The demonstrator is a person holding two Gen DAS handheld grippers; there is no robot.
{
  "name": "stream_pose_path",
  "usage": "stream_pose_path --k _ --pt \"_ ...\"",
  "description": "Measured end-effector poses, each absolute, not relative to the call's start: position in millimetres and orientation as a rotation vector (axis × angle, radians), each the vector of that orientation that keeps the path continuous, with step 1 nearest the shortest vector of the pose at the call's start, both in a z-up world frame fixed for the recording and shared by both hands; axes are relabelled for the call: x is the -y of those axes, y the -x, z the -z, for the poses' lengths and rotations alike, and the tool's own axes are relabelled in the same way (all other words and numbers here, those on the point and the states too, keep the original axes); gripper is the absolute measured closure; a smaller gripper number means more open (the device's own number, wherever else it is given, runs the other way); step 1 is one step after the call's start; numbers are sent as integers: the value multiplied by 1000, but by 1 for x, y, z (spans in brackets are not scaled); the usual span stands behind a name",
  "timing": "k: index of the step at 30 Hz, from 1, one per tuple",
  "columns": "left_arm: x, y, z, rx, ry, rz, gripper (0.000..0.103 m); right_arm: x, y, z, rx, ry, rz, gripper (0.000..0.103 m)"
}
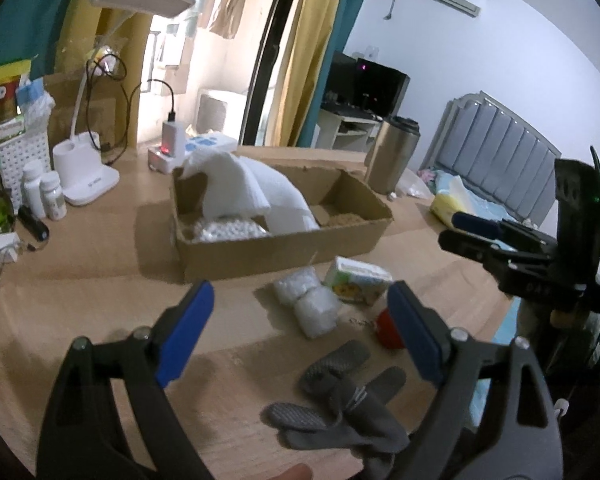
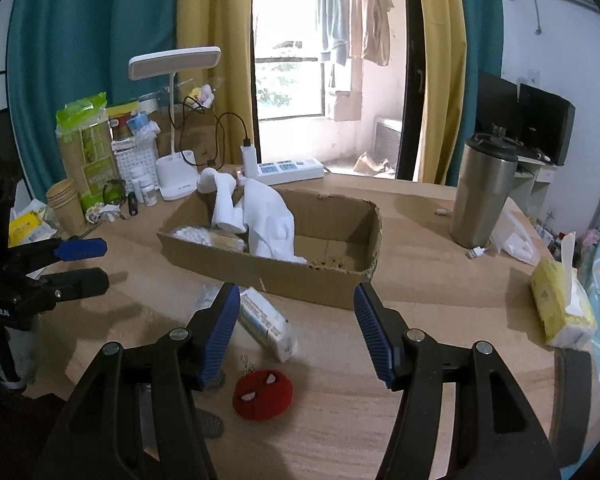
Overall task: Organize soft objects
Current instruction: 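Withdraw both open tools from the box toward the remaining items, then grasp the grey gloves with the left tool while the right tool grasps the red plush ball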
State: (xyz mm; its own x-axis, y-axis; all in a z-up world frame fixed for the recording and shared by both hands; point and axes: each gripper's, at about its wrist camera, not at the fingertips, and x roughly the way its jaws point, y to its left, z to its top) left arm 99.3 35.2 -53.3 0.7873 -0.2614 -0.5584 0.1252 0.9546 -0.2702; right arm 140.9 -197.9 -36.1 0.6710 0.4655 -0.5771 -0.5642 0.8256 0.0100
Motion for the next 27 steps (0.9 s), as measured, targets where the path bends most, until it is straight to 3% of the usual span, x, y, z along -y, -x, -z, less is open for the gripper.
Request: stream_pose_path --k 27 --pt "13 -103 109 -863 133 312 13 177 -130 118 -780 245 -599 40"
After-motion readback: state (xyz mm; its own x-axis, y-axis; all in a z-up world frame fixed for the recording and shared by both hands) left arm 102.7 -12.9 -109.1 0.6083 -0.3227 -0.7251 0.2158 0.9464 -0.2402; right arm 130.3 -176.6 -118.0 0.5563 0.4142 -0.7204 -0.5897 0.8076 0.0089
